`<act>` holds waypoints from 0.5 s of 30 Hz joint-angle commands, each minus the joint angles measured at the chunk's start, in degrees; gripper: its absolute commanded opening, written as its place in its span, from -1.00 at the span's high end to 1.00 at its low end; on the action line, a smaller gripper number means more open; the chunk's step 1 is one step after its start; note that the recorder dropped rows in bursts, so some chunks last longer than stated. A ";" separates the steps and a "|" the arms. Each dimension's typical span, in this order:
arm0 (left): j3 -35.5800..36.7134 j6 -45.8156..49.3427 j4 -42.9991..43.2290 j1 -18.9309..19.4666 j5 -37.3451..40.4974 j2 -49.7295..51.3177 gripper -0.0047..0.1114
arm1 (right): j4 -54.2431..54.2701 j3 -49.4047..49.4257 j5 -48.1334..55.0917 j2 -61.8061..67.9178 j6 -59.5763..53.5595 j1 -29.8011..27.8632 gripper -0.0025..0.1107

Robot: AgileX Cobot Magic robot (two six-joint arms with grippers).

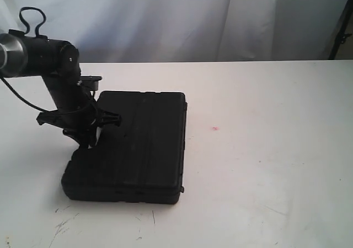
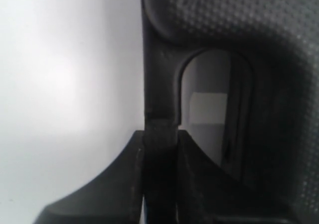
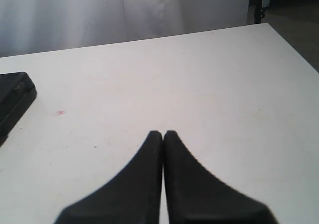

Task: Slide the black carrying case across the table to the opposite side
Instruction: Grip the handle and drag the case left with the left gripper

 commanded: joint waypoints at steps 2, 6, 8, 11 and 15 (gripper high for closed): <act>-0.06 -0.22 4.50 2.89 2.93 -1.68 0.92 | 0.07 0.21 -0.30 -0.34 -0.25 -0.45 0.96; -0.06 -0.22 6.56 4.08 4.40 -1.82 0.92 | 0.07 0.21 -0.30 -0.34 -0.25 -0.45 0.96; -0.06 -0.22 7.27 4.62 4.47 -1.82 0.92 | 0.07 0.21 -0.30 -0.34 -0.25 -0.45 0.96; -0.06 -0.22 8.72 5.28 4.71 -1.82 0.92 | 0.07 0.21 -0.30 -0.34 -0.25 -0.45 0.96; -0.06 -0.22 10.82 6.20 5.17 -1.82 0.92 | 0.07 0.21 -0.30 -0.34 -0.25 -0.45 0.96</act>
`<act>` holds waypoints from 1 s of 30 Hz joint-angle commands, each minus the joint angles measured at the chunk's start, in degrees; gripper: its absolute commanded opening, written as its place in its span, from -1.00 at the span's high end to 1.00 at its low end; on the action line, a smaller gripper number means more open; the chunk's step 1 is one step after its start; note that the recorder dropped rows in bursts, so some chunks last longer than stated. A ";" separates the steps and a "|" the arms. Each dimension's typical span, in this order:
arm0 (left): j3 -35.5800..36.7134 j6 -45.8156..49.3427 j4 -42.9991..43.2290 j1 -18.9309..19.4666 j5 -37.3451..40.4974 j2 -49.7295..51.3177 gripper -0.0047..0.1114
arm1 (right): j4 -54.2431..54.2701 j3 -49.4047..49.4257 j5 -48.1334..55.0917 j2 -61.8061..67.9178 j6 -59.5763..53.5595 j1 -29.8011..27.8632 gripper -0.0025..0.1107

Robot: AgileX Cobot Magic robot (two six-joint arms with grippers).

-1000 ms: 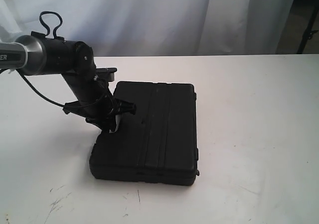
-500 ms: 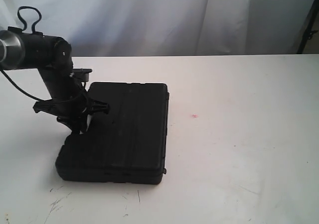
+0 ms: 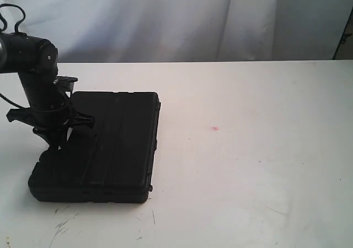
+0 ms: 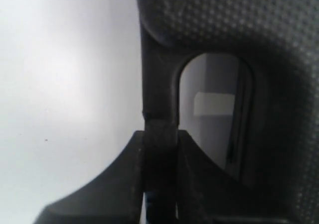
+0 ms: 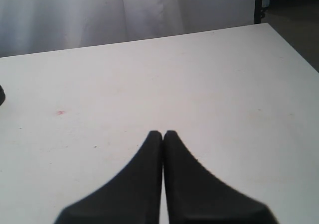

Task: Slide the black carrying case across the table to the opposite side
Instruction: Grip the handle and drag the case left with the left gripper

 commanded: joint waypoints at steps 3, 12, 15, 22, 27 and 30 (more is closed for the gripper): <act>-0.06 -0.22 3.25 1.83 1.09 -1.39 0.92 | 0.07 0.21 -0.30 -0.34 -0.25 -0.45 0.96; -0.06 1.32 4.02 3.40 1.09 -1.39 0.92 | 0.07 0.21 -0.30 -0.34 -0.25 -0.45 0.96; -0.06 1.32 4.73 3.40 1.09 -1.39 0.92 | 0.07 0.21 -0.30 -0.34 -0.25 -0.45 0.96; -0.06 1.07 6.09 3.40 1.37 -1.39 0.92 | 0.07 0.21 -0.30 -0.34 -0.25 -0.45 0.96; -0.06 1.07 6.30 3.90 1.42 -1.39 0.92 | 0.07 0.21 -0.30 -0.34 -0.25 -0.45 0.96; -0.06 1.07 6.06 4.93 1.56 -1.39 0.92 | 0.07 0.21 -0.30 -0.34 -0.25 -0.45 0.96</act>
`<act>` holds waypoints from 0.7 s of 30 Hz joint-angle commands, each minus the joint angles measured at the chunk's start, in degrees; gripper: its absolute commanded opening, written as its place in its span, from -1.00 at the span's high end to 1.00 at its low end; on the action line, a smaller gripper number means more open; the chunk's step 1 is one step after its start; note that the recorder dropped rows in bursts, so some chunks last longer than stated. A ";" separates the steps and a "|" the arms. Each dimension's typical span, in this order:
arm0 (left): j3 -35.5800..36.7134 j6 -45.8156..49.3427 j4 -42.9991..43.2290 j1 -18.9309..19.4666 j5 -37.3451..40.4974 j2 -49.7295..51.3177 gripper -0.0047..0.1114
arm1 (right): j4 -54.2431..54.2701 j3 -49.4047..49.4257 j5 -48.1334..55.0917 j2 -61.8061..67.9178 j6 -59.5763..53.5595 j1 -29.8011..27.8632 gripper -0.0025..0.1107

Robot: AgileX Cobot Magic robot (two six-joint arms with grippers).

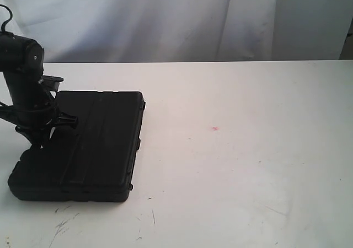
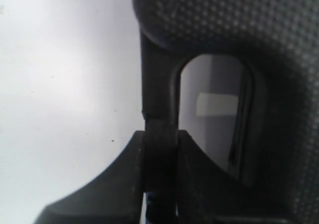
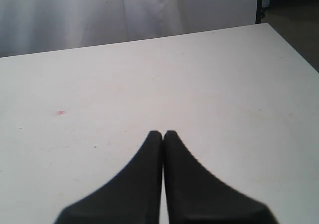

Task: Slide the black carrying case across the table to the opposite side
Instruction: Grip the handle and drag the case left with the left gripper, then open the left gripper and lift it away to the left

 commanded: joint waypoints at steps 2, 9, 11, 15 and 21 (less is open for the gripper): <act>-0.06 0.03 1.25 1.92 0.89 -1.39 0.92 | 0.07 0.21 -0.30 -0.34 -0.25 -0.45 0.96; -0.06 1.53 0.23 1.92 0.64 -1.39 0.92 | 0.07 0.21 -0.30 -0.34 -0.25 -0.45 0.96; -0.06 1.53 0.23 1.92 0.64 -1.39 0.92 | 0.07 0.21 -0.30 -0.34 -0.25 -0.45 0.96; -0.06 1.54 0.23 1.92 0.40 -1.39 0.75 | 0.07 0.21 -0.30 -0.34 -0.25 -0.45 0.96; -0.18 1.04 0.06 1.92 -0.10 -4.61 -0.07 | 0.07 0.21 -0.30 -0.34 -0.25 -0.45 0.96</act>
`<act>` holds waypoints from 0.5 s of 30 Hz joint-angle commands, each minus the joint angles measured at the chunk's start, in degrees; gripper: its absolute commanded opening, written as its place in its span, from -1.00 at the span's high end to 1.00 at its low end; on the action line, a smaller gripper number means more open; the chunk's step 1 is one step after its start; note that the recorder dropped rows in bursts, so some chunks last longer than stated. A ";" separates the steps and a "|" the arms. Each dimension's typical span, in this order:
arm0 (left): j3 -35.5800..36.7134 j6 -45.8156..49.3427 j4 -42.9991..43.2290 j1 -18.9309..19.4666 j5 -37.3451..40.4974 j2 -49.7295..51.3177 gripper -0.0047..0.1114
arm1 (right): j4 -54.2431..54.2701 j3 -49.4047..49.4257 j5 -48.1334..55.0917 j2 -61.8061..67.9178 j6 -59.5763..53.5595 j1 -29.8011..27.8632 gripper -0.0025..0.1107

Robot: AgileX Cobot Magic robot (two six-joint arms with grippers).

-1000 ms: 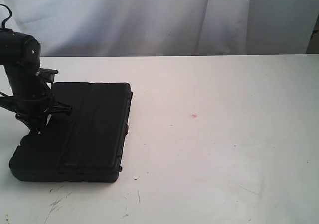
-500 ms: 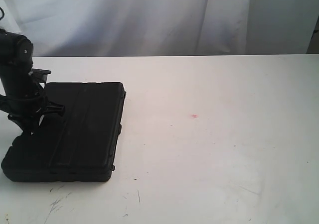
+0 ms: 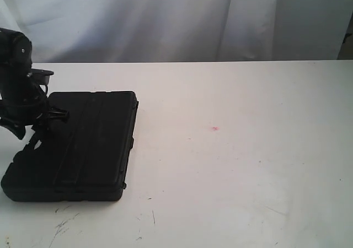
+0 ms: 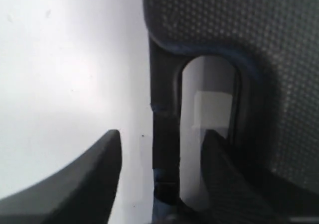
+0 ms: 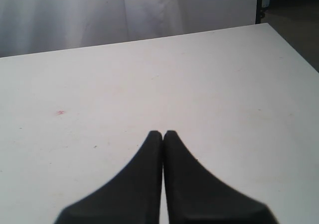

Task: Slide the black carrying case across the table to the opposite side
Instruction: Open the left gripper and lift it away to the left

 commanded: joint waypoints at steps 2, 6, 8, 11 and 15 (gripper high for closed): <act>-0.18 -0.38 0.00 0.14 -0.37 -4.09 -0.06 | 0.07 0.21 -0.30 -0.34 -0.25 -0.45 0.96; -0.18 -1.78 -0.14 0.14 -0.94 -8.89 0.19 | 0.07 0.21 -0.30 -0.34 -0.25 -0.45 0.96; -0.18 -2.43 -3.35 0.14 -1.83 -12.44 0.56 | 0.07 0.21 -0.30 -0.34 -0.25 -0.45 0.96; -0.06 2.10 -10.88 -0.58 -4.01 -18.77 0.92 | 0.07 0.21 -0.30 -0.34 -0.25 -0.45 0.96; 3.18 2.21 -11.71 -2.97 -9.00 -25.82 0.92 | 0.07 0.21 -0.30 -0.34 -0.25 -0.45 0.96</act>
